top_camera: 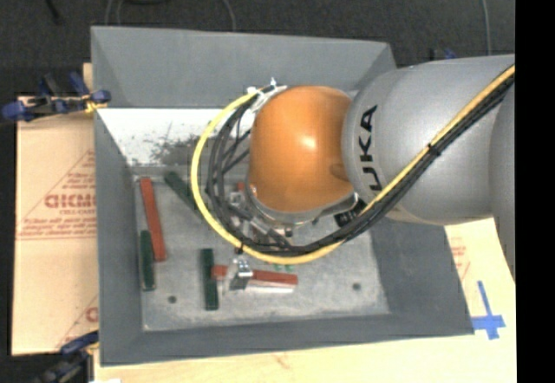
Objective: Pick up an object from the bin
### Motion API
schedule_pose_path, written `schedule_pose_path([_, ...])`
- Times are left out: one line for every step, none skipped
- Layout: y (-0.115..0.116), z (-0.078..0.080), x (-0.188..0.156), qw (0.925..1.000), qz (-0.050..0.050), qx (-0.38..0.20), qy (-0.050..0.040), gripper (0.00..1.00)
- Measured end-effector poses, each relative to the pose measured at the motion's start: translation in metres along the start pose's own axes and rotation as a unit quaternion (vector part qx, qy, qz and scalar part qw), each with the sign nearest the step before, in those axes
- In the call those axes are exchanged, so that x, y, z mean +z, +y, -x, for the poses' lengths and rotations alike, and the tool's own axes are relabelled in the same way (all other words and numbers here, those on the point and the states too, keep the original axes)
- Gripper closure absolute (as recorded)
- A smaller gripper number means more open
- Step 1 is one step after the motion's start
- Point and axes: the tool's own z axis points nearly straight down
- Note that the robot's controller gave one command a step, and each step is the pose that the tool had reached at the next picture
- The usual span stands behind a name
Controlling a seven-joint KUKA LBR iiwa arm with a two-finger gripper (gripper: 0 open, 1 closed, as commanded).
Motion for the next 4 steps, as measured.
schedule_pose_path([0.000,0.002,-0.003,1.0000,0.001,0.001,-0.0033,0.00])
schedule_pose_path([-0.006,0.010,0.050,0.9998,0.002,0.020,-0.0067,0.00])
schedule_pose_path([-0.013,0.025,0.114,0.9970,0.003,0.076,-0.0077,0.00])
schedule_pose_path([-0.011,0.018,0.104,0.9973,0.001,0.074,-0.0008,1.00])
